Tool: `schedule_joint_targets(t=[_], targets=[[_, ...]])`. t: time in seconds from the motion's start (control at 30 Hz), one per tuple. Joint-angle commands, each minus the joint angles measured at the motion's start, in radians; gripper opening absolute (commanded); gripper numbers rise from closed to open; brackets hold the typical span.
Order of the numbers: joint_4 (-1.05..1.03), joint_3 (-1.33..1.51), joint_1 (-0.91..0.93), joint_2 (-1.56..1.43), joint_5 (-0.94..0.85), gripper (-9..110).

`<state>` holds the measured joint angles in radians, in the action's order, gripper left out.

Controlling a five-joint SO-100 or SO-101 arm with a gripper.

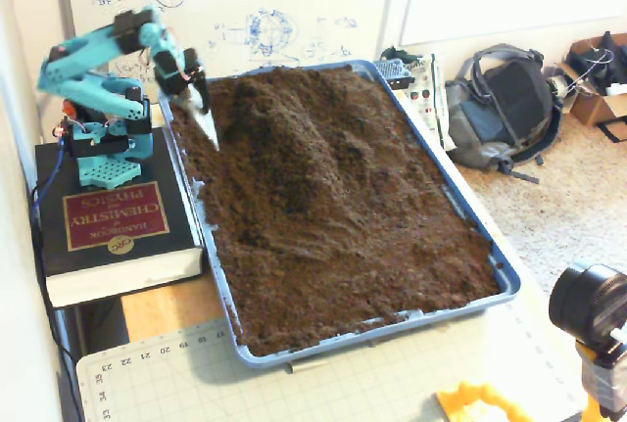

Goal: Build a berm.

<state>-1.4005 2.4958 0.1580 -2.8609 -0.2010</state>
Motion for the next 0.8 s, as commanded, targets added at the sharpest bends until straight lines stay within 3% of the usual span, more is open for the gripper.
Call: schedule_joint_targets(t=[0.0, 0.4, 0.77], targets=[[-0.003, 0.051, 0.003, -0.140, 0.009, 1], [0.114, 0.350, 0.002, -0.456, 0.009, 1], [0.189, 0.540, -0.109, -0.495, 0.014, 1]])
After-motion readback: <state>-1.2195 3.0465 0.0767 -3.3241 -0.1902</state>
